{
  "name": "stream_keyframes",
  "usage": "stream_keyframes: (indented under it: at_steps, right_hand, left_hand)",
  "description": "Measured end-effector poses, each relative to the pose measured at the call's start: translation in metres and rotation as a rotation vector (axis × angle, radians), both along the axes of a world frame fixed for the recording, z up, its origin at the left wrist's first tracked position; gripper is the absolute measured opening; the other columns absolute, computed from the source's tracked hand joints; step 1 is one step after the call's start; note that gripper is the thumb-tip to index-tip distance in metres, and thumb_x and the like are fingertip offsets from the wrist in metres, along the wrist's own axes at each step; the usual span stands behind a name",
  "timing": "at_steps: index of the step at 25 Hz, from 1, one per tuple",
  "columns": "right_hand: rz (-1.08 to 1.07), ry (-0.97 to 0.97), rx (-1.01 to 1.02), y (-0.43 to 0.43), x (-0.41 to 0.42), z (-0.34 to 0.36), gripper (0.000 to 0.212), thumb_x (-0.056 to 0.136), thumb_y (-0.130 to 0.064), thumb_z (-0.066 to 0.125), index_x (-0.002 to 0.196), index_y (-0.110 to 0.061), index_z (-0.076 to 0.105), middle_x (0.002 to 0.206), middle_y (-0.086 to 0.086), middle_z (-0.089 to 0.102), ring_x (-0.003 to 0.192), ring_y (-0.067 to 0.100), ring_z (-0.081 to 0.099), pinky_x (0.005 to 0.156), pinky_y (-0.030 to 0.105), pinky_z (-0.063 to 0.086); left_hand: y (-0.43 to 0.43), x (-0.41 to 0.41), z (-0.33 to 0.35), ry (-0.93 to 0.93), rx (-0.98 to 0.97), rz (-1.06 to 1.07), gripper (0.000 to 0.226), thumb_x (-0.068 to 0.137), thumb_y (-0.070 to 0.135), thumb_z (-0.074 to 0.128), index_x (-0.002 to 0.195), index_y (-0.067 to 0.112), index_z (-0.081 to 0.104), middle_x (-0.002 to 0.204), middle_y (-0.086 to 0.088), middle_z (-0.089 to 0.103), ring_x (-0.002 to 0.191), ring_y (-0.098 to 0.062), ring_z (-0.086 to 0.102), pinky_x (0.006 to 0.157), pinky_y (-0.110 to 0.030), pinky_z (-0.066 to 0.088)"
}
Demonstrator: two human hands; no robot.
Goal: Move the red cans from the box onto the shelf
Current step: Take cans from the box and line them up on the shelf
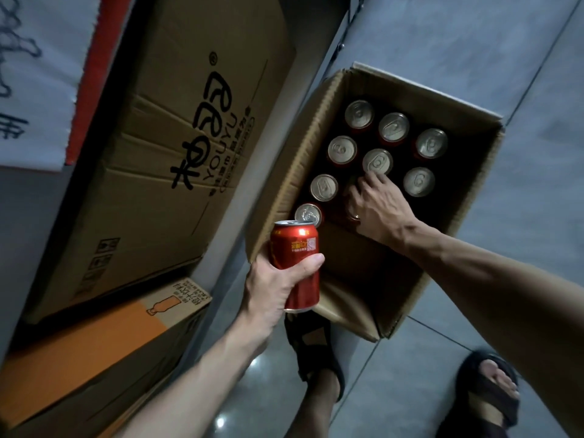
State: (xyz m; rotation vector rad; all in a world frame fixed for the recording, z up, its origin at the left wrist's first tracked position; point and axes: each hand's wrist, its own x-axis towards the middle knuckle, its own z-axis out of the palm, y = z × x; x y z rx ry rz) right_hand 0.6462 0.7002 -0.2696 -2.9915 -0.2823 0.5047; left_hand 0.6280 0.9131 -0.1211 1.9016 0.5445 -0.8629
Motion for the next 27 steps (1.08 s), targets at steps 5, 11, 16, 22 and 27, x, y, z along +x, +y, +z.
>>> stream_keyframes:
  at_steps: [5, 11, 16, 22, 27]
  right_hand:
    - [-0.595, 0.168, 0.490, -0.023, -0.044, 0.091, 0.065, 0.052, -0.062, 0.071, 0.100, -0.021, 0.055, 0.091, -0.003, 0.054, 0.082, 0.016, 0.054, 0.068, 0.030, 0.043]
    - [-0.917, 0.313, 1.174, -0.085, -0.068, 0.295, 0.063, 0.047, -0.047, 0.079, 0.103, -0.024, 0.063, 0.096, 0.001, 0.068, 0.085, 0.009, 0.064, 0.074, 0.023, 0.051]
    - [-0.788, 0.260, 1.335, -0.118, -0.059, 0.491, 0.060, 0.057, -0.030, 0.085, 0.111, -0.014, 0.065, 0.095, -0.002, 0.069, 0.085, 0.008, 0.067, 0.071, 0.017, 0.049]
    - [-0.515, 0.199, 1.411, -0.117, -0.053, 0.726, 0.067, 0.068, -0.037, 0.083, 0.125, -0.025, 0.051, 0.104, -0.008, 0.069, 0.096, 0.011, 0.067, 0.078, 0.030, 0.056]
    - [-0.233, 0.251, 1.465, -0.075, -0.070, 0.854, 0.082, 0.069, -0.028, 0.087, 0.136, -0.026, 0.039, 0.128, 0.000, 0.059, 0.119, 0.017, 0.060, 0.091, 0.034, 0.054]
  left_hand:
    - [-0.012, -0.006, 0.041, 0.138, -0.180, 0.177, 0.068, 0.048, 0.038, 0.085, 0.108, 0.012, 0.070, 0.105, -0.018, 0.073, 0.095, -0.032, 0.069, 0.096, -0.057, 0.051]
    - [-0.054, -0.005, 0.187, 0.303, -0.482, 0.241, 0.090, 0.030, 0.040, 0.095, 0.111, 0.010, 0.070, 0.102, -0.017, 0.073, 0.082, -0.026, 0.071, 0.072, -0.040, 0.059]
    - [-0.093, 0.013, 0.365, 0.320, -0.718, 0.060, 0.068, 0.041, 0.040, 0.095, 0.103, 0.020, 0.077, 0.102, -0.012, 0.075, 0.087, -0.024, 0.073, 0.069, -0.036, 0.059]
    - [-0.094, 0.004, 0.594, 0.060, -0.794, 0.047, 0.060, 0.052, 0.037, 0.092, 0.107, 0.023, 0.074, 0.108, -0.013, 0.073, 0.097, -0.031, 0.071, 0.077, -0.050, 0.058]
    - [-0.041, -0.036, 0.723, -0.058, -0.796, 0.221, 0.077, 0.049, 0.032, 0.095, 0.119, 0.019, 0.064, 0.116, -0.017, 0.071, 0.104, -0.036, 0.069, 0.074, -0.048, 0.057]
